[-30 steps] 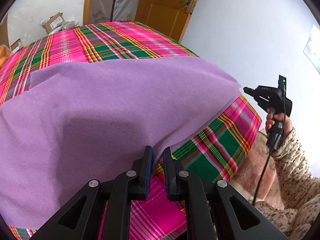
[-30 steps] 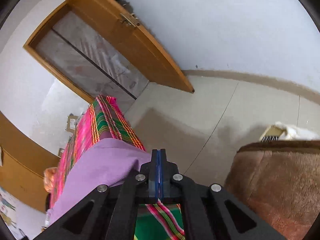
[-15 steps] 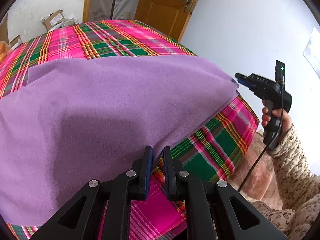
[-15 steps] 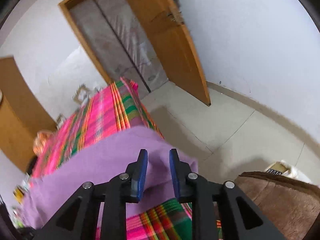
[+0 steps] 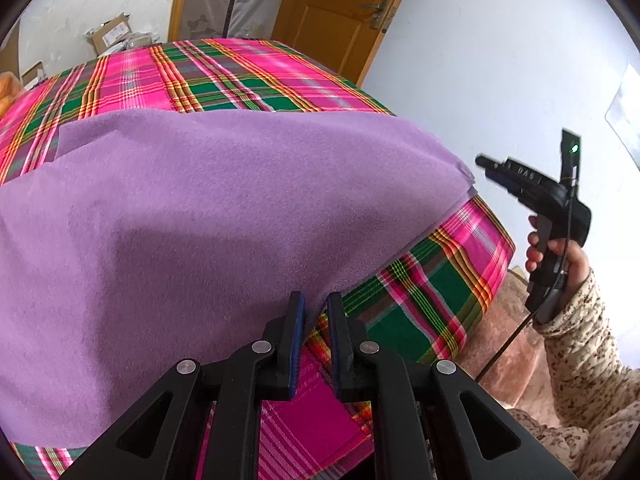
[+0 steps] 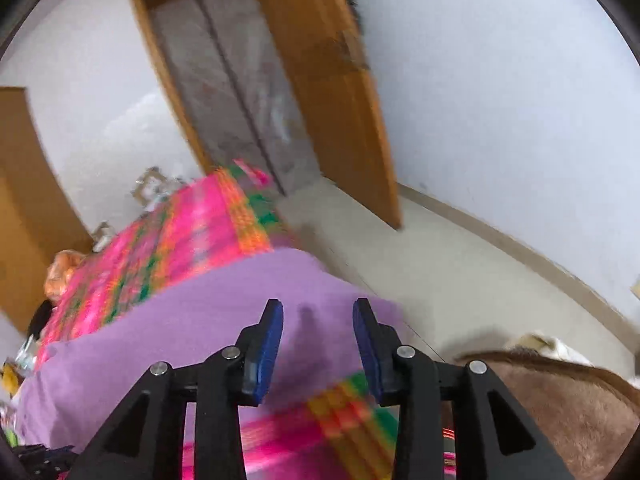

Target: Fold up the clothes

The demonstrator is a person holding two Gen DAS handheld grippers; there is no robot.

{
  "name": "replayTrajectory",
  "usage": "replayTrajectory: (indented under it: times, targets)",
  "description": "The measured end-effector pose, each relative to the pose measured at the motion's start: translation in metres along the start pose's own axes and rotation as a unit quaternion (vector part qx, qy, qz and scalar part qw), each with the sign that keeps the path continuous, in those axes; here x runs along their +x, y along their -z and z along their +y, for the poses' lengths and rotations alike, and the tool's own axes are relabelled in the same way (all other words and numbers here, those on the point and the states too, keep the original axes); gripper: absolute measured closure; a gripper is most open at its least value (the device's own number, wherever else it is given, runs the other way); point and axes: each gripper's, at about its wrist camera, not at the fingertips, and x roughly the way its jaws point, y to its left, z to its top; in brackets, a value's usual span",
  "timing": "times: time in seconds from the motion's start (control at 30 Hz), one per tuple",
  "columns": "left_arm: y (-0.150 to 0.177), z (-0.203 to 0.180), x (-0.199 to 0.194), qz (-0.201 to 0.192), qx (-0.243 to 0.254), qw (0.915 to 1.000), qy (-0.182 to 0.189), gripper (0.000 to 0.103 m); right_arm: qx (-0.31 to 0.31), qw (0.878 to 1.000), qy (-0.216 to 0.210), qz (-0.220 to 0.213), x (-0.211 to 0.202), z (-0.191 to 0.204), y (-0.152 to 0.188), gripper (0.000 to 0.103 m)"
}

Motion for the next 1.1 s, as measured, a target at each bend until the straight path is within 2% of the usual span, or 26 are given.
replayTrajectory:
  times: [0.2,0.3,0.43,0.6,0.67,0.8,0.97,1.1]
  targets:
    - [0.003,0.003,-0.003,-0.003,-0.006,1.0,-0.001,0.089,-0.063,0.997,-0.019,0.044,0.016,0.041,0.019,0.065]
    - [0.004,0.005,-0.005,-0.004,-0.008,1.0,-0.001,0.085,-0.086,0.995,0.003,0.053,0.018,0.044,0.033,0.067]
    - [0.004,0.007,-0.007,-0.004,-0.007,0.9999,-0.012,0.085,-0.117,0.991,0.028,0.061,0.008,0.06,0.033,0.067]
    - [0.005,0.011,-0.012,-0.008,-0.005,0.9994,-0.034,0.085,-0.153,0.987,-0.027,0.046,-0.002,0.105,0.033,0.066]
    - [0.005,0.015,-0.014,-0.009,-0.006,0.9992,-0.04,0.084,-0.171,0.983,-0.034,0.062,0.003,0.119,0.04,0.066]
    - [0.006,0.022,-0.017,-0.011,-0.008,0.9986,-0.051,0.083,-0.21,0.972,-0.031,0.1,0.013,0.137,0.064,0.066]
    - [0.006,0.031,-0.022,-0.014,-0.01,0.9978,-0.064,0.083,-0.242,0.966,-0.014,0.086,0.006,0.154,0.066,0.066]
    - [0.007,0.038,-0.025,-0.016,-0.012,0.997,-0.075,0.083,-0.264,0.96,-0.042,0.085,0.006,0.177,0.073,0.066]
